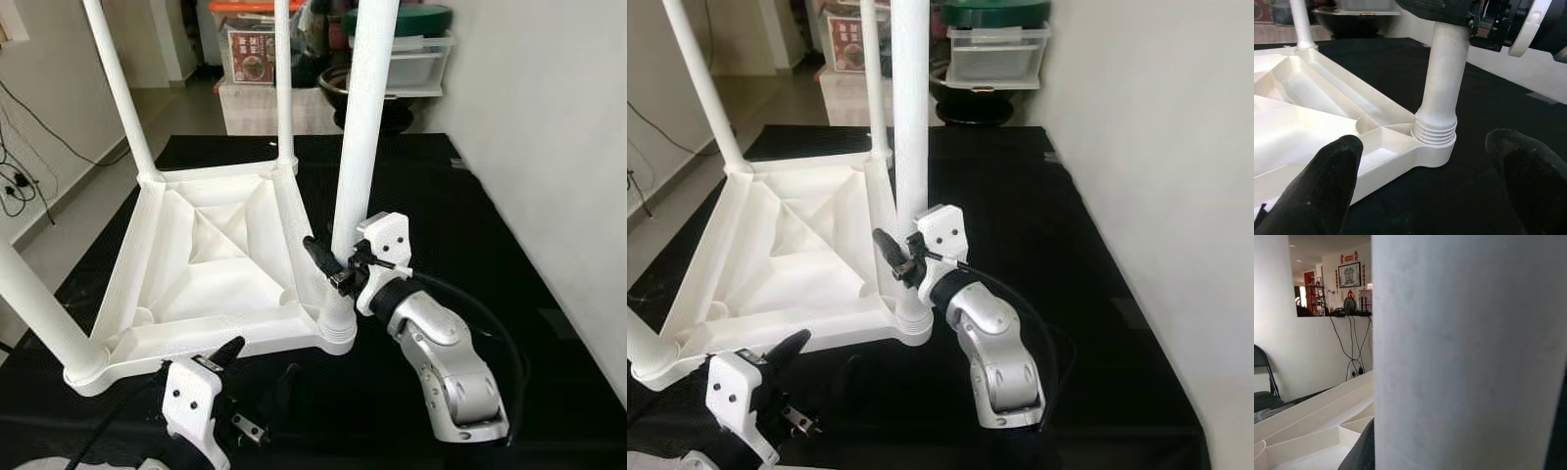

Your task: Building children table

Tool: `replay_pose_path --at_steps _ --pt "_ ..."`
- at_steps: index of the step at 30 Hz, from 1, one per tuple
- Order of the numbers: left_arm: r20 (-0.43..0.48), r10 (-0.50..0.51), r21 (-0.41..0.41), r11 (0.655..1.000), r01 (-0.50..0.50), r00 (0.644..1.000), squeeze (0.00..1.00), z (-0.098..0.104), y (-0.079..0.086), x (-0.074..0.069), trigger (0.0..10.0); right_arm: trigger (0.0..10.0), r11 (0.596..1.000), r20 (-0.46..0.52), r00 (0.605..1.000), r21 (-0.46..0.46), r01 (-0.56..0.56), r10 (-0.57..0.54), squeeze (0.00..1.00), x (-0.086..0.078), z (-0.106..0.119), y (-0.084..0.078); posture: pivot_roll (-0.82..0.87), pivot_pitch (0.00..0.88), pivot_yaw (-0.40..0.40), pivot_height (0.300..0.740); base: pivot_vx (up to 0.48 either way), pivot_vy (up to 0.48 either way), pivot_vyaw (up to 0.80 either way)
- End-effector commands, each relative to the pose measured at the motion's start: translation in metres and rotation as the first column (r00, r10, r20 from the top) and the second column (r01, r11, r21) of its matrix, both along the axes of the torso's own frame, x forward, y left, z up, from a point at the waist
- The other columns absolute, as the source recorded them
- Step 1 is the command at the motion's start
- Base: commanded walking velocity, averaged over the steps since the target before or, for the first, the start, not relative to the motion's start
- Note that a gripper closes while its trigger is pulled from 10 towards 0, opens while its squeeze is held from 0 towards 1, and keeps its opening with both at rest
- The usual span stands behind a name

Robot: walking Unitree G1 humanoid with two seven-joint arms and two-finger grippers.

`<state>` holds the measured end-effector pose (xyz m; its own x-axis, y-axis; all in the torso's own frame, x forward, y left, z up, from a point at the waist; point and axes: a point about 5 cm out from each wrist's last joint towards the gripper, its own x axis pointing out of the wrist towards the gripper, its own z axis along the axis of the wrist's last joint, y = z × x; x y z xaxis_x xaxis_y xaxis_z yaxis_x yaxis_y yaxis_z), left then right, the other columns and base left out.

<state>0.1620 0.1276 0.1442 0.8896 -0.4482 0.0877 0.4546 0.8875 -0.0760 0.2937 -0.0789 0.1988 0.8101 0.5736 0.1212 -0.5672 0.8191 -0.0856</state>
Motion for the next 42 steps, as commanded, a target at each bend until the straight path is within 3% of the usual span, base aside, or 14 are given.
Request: replay_pose_path --at_steps 1,3,4,6,8,9,15,16,25,29,30,31,36,42 --pt "-0.003 0.005 0.012 1.000 -0.005 1.000 0.00 -0.002 0.002 0.000 10.0 10.0 0.999 -0.037 0.999 -0.031 0.027 -0.029 0.00 0.002 -0.009 0.000 0.02 0.093 0.013 0.740 0.000 0.000 0.00" --pt "-0.002 0.006 0.011 1.000 -0.006 1.000 0.00 -0.001 0.002 0.001 10.0 10.0 0.996 -0.013 0.996 0.035 -0.083 0.083 0.00 0.003 0.002 0.006 0.02 0.094 0.012 0.740 0.000 0.000 0.00" --pt "-0.001 0.006 0.011 1.000 -0.006 1.000 0.00 -0.001 0.002 0.001 10.0 10.0 0.989 0.011 0.990 0.047 -0.142 0.142 0.91 0.004 0.007 0.008 0.02 0.096 0.014 0.740 0.000 0.000 0.00" --pt "-0.001 0.005 0.010 1.000 -0.005 1.000 0.00 -0.001 0.002 0.001 10.0 10.0 0.974 0.027 0.976 0.057 -0.218 0.217 1.00 0.005 0.013 0.010 0.02 0.096 0.014 0.740 0.000 0.000 0.00" --pt "-0.001 0.004 0.010 1.000 -0.004 1.000 0.00 -0.001 0.001 0.001 10.0 10.0 0.944 0.030 0.945 0.046 -0.328 0.327 1.00 0.003 0.016 0.013 0.01 0.096 0.014 0.740 0.000 0.000 0.00" --pt "-0.001 0.003 0.008 1.000 -0.003 1.000 0.00 -0.001 0.001 0.002 10.0 10.0 0.899 0.005 0.899 0.022 -0.437 0.437 1.00 0.004 0.015 0.014 0.01 0.095 0.017 0.740 0.000 0.000 0.00" --pt "0.000 0.000 0.007 1.000 0.000 1.000 0.00 0.000 0.000 0.002 10.0 10.0 0.819 -0.029 0.822 -0.062 -0.570 0.569 1.00 0.008 0.007 0.015 0.02 0.097 0.017 0.740 0.000 0.000 0.00" --pt "0.003 0.002 0.007 1.000 -0.002 1.000 0.00 0.000 -0.001 0.002 10.0 10.0 0.740 -0.035 0.749 -0.130 -0.660 0.662 0.00 0.013 0.011 0.014 0.03 0.102 0.015 0.740 0.000 0.000 0.00" --pt "0.007 0.006 0.004 1.000 -0.006 1.000 0.00 0.001 -0.003 0.002 10.0 10.0 0.606 -0.095 0.621 -0.145 -0.782 0.778 0.00 0.025 0.022 0.007 0.03 0.112 0.010 0.740 0.000 0.000 0.00" --pt "0.008 0.007 0.003 1.000 -0.007 1.000 0.00 0.002 -0.003 0.002 10.0 10.0 0.589 -0.099 0.603 -0.134 -0.797 0.792 0.00 0.028 0.025 0.006 0.03 0.115 0.010 0.740 0.000 0.000 0.00" --pt "0.009 0.006 0.002 1.000 -0.006 1.000 0.00 0.002 -0.003 0.002 10.0 7.4 0.569 -0.099 0.581 -0.126 -0.812 0.808 0.00 0.031 0.027 0.006 0.03 0.116 0.011 0.740 0.000 0.000 0.00" --pt "0.009 0.006 0.001 1.000 -0.006 1.000 0.00 0.002 -0.004 0.002 10.0 0.0 0.553 -0.101 0.564 -0.118 -0.825 0.820 0.00 0.033 0.028 0.006 0.03 0.118 0.012 0.740 0.000 0.000 0.00" --pt "0.008 0.003 0.000 1.000 -0.003 1.000 0.00 0.002 -0.004 0.002 10.0 0.0 0.498 -0.109 0.509 -0.114 -0.860 0.854 0.00 0.036 0.030 0.006 0.03 0.121 0.011 0.740 0.000 0.000 0.00" --pt "0.009 0.005 -0.001 1.000 -0.005 1.000 0.00 0.003 -0.004 0.002 10.0 0.0 0.502 -0.107 0.514 -0.121 -0.856 0.851 0.00 0.039 0.030 0.005 0.03 0.122 0.008 0.740 0.000 0.000 0.00"
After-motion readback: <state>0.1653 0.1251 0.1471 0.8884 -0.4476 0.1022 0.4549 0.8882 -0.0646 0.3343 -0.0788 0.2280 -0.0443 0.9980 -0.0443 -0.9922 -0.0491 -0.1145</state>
